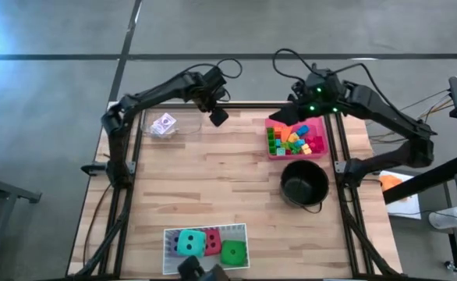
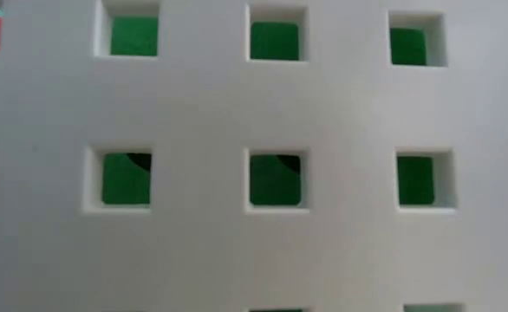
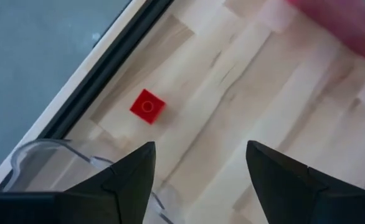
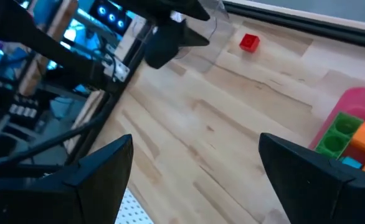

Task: Pick & Place Toys
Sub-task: Adjust the white bin

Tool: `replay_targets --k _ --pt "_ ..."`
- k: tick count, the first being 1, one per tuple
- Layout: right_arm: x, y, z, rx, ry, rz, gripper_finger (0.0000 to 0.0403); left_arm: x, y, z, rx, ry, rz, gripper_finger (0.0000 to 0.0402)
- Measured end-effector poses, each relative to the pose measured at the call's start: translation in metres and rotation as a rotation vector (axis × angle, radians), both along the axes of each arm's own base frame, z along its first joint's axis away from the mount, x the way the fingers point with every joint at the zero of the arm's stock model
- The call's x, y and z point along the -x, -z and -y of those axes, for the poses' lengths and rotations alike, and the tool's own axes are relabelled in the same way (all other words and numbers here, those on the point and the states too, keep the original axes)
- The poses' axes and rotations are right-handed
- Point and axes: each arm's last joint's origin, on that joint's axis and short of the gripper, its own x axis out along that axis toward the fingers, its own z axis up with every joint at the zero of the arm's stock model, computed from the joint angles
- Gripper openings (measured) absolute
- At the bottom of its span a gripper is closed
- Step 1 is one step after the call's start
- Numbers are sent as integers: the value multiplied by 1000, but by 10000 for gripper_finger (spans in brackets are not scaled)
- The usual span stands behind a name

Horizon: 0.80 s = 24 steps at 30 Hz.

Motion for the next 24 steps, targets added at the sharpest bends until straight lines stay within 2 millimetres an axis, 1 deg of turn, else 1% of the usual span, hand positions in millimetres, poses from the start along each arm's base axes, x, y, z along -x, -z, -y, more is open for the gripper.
replay_targets --k 5,9,13,20,24 --pt "10 -1 -6 -27 22 38 338 -2 11 -14 28 -34 -34 255" --pt "9 -2 -11 -33 6 46 338 -3 21 -19 59 -81 -58 256" --pt "4 -2 -15 -42 -3 51 338 -5 30 -22 122 -202 -48 256" --pt "-6 -1 -16 -41 -7 73 338 -6 34 -24 169 -271 -25 256" --pt "-9 1 -17 -43 -13 67 338 -6 32 -24 171 -273 -17 256"
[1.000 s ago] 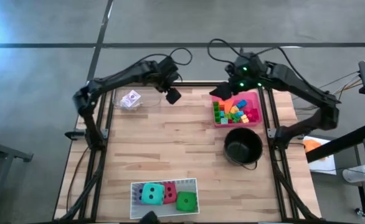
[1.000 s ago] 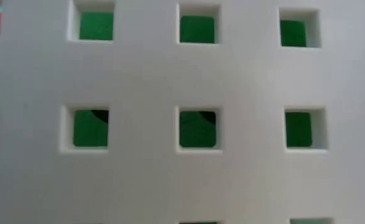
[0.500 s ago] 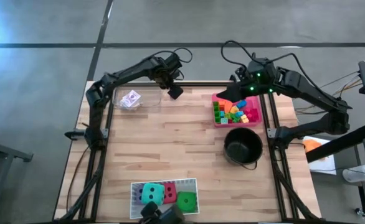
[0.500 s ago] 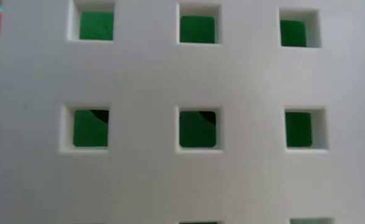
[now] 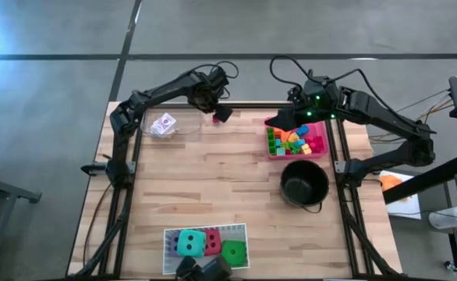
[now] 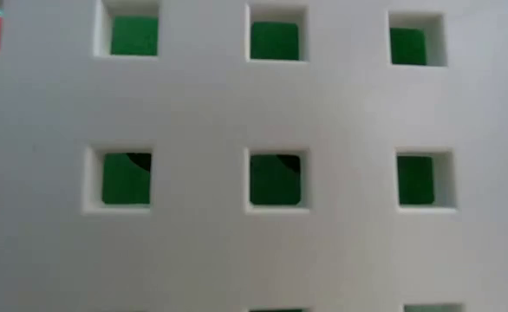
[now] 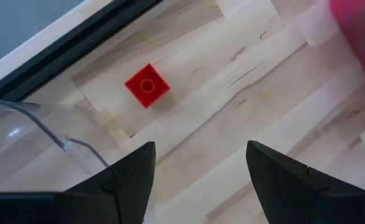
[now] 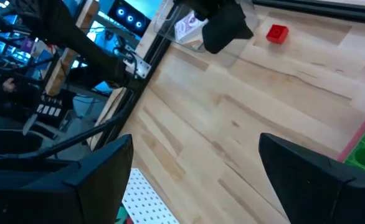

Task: Pick & Place Toys
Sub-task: Adjust the white bin

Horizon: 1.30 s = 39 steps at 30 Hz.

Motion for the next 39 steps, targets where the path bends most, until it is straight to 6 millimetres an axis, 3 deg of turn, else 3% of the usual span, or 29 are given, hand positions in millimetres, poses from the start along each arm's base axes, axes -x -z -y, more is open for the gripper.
replay_targets --k 21,25,31,39 --pt "-2 1 -2 1 -6 -5 338 2 -11 -4 11 -80 21 255" --pt "-2 1 -2 13 -15 -7 338 3 -15 8 86 -18 -22 255" --pt "-2 1 -2 52 -43 -14 338 -3 -31 62 139 193 -138 255" --pt "-2 1 -3 129 -106 -26 338 5 -82 181 -43 462 -179 255"
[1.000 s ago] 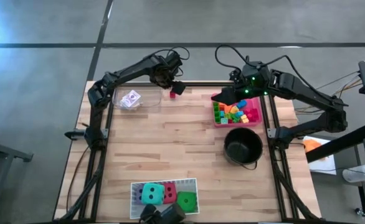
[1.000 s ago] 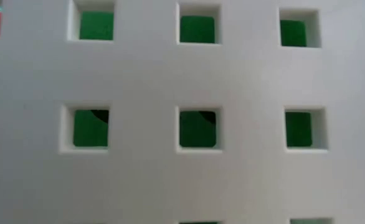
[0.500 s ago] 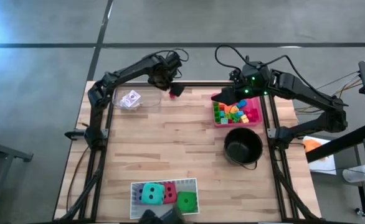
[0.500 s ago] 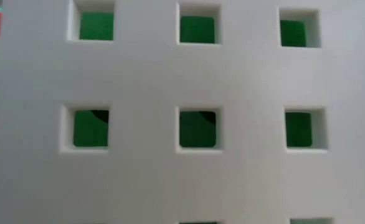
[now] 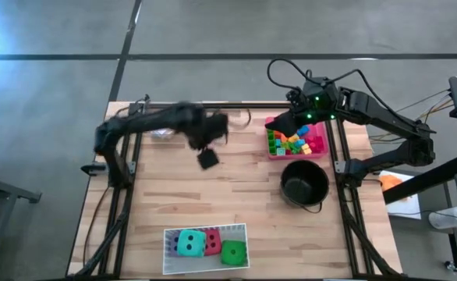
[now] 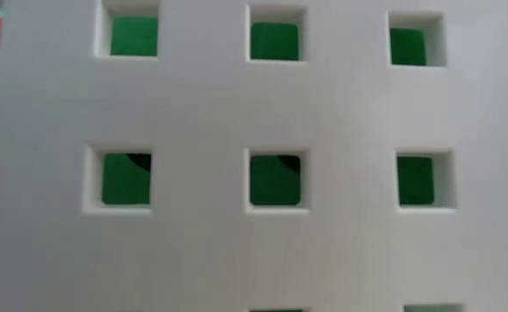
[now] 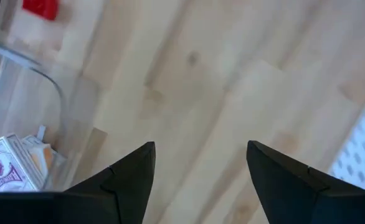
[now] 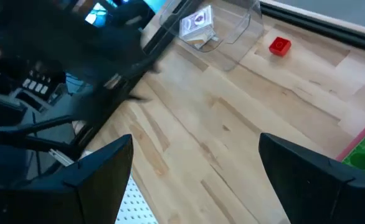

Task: Pick & Place Toys
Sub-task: Adjust the white bin

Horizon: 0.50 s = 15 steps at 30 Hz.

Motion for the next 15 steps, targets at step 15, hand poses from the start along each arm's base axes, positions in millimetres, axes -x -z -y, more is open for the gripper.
replay_targets --k 15 --pt "0 0 -1 60 -88 -5 338 56 49 172 148 232 -139 255"
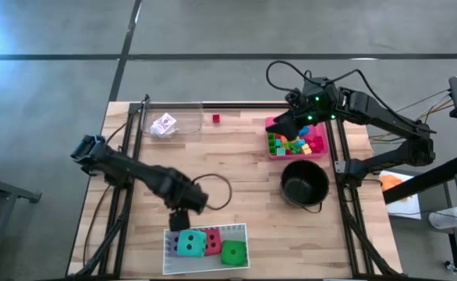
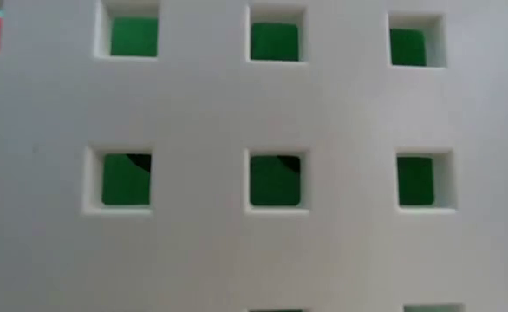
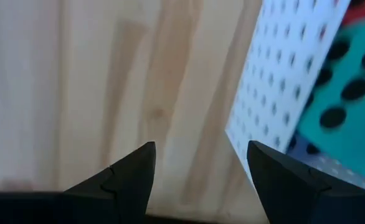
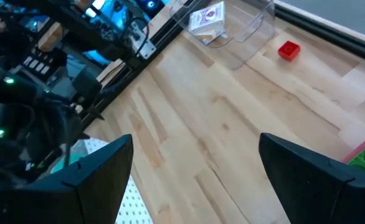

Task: Pick & Place Toys
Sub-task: Adjust the white bin

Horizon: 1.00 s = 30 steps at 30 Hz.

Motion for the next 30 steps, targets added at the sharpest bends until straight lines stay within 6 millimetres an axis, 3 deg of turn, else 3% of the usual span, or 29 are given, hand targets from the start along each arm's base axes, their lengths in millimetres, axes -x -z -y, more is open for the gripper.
replay_targets --k 8,20,30 --pt "0 0 0 7 -24 2 338 21 11 23 134 -166 20 255" --pt "0 0 -1 23 -61 5 338 50 41 59 173 -150 24 250" --pt "0 0 -1 21 -63 6 338 55 63 58 160 -188 16 134"
